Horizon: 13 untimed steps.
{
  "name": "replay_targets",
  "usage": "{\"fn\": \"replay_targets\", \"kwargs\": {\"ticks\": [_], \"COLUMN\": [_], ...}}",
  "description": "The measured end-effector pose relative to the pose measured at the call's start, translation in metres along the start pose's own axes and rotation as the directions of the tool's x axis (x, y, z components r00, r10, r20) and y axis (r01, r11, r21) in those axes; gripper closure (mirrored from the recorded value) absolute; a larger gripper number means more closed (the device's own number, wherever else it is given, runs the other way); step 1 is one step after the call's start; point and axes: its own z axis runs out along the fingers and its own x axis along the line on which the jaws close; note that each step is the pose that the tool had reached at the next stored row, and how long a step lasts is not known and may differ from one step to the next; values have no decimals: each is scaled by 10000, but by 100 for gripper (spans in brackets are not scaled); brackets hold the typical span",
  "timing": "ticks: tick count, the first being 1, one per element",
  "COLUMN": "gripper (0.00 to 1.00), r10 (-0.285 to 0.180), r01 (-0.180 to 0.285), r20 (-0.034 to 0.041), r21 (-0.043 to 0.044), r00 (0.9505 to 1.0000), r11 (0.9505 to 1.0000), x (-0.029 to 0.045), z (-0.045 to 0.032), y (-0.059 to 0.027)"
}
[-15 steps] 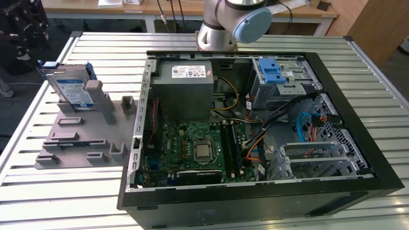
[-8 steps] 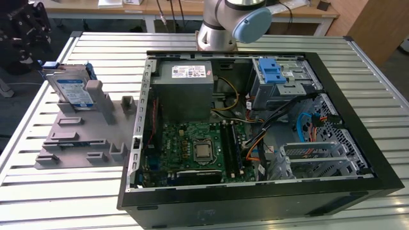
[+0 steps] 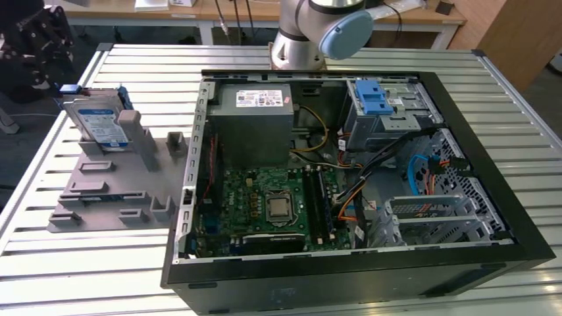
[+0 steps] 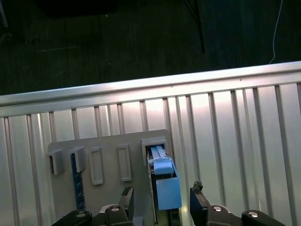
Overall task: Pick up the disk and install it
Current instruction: 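Pick up the disk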
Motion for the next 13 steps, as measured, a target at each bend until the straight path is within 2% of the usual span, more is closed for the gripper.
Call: {"fn": "replay_targets", "kwargs": {"ticks": [4, 13], "gripper": [41, 41], "r10": [-227, -236], "r01": [227, 236], "r20": [-2, -3], "r21": [-5, -10], "r00": [9997, 9997], "r11": [9997, 9997], "x": [-17, -25], "z": [41, 183], "y": [2, 2]}}
